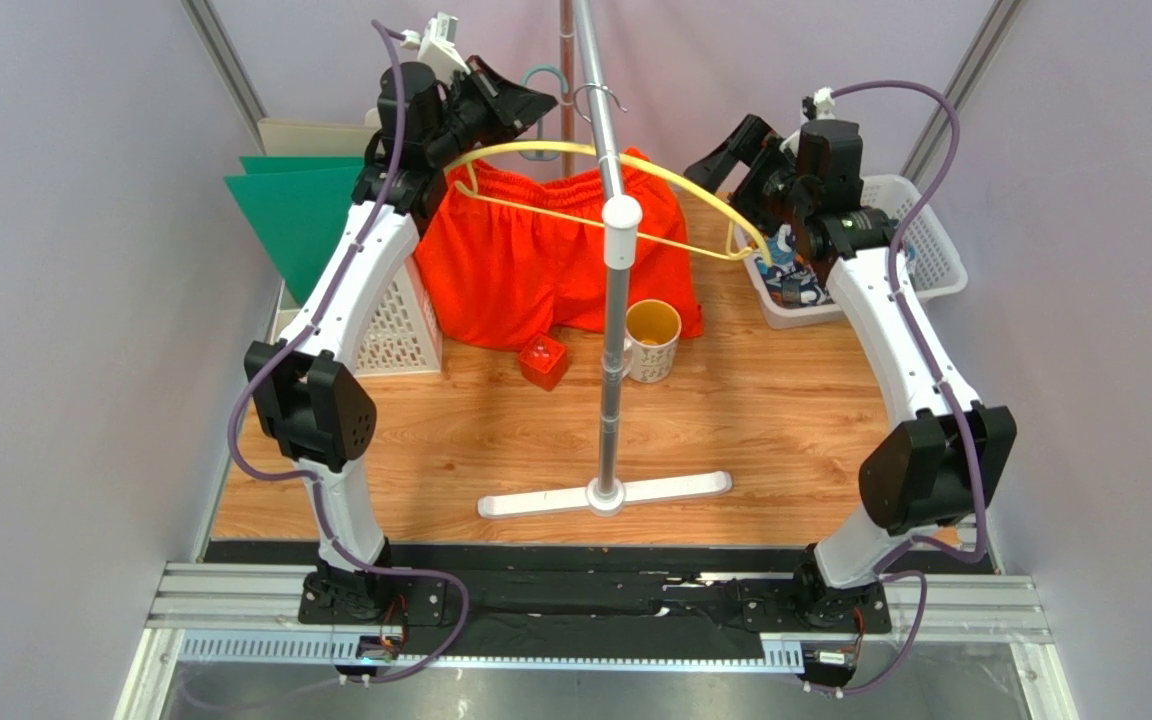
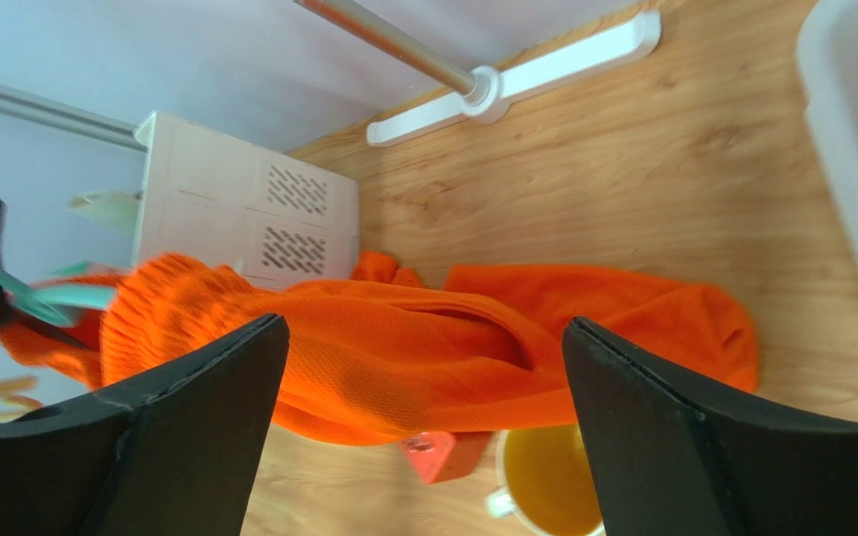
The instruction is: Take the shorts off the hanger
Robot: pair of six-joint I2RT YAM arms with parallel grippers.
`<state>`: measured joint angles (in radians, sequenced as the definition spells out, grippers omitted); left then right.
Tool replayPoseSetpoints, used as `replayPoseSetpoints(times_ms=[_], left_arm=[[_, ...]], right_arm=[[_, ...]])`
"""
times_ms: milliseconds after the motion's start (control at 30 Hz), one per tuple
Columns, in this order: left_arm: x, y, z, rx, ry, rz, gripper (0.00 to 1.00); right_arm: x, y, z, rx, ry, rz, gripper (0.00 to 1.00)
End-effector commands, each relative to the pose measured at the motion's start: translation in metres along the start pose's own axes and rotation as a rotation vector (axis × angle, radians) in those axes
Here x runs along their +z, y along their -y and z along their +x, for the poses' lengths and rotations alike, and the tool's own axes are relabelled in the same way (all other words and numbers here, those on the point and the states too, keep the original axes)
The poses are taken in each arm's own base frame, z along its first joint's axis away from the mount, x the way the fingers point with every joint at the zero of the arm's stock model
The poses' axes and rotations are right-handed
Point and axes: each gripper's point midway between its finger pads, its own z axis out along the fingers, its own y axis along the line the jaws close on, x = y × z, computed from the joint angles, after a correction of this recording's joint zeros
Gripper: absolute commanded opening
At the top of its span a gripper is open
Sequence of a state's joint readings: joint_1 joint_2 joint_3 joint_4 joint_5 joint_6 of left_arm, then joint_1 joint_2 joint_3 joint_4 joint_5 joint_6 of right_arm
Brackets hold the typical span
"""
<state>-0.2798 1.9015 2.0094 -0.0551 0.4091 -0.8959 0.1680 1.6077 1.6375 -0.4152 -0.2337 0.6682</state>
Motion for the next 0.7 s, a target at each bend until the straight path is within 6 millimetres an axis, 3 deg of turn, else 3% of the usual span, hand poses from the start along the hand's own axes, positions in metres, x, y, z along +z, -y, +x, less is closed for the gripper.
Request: replayPoseSetpoints(times_ms=[0,133,233,300,367,500,600,667], left_arm=[[-0.022,0.038,-0.026,0.086,0.082,0.071,0.00],[-0.021,0.031,-0.026,0.089,0.091,0.050,0.00],[-0.018,0.034,-0.024,0.055,0.087,0.076,0.00],[-0.017,0.036,-0.025,0.050,0.087,0.079,0.00],[-0.015,0.037,-0.027,0.073,0.085,0.082,0.00],[-0.008,0.030,-0.025,0.078,0.086,0.085,0.00],[0.005,0.023,-0.024,0.083,0.089,0.104,0.00],[0.008,0.033,-0.031,0.112,0.095,0.136,0.00]], right_arm=[[-0.004,-0.018,-0.002,0.257,-0.058,0.031,1.00],[-0.014,-0.047,-0.020,0.214,0.008,-0.073,1.00],[-0.009,-0.057,-0.013,0.203,-0.025,-0.143,0.97],[-0.001,-0.065,-0.005,0.200,-0.086,-0.185,0.84],[0.004,-0.066,0.004,0.191,-0.122,-0.183,0.79],[0.016,-0.076,0.013,0.141,-0.144,-0.208,0.77],[0.018,-0.093,0.001,0.086,-0.120,-0.265,0.74],[0.019,-0.099,-0.004,0.045,-0.113,-0.291,0.73]])
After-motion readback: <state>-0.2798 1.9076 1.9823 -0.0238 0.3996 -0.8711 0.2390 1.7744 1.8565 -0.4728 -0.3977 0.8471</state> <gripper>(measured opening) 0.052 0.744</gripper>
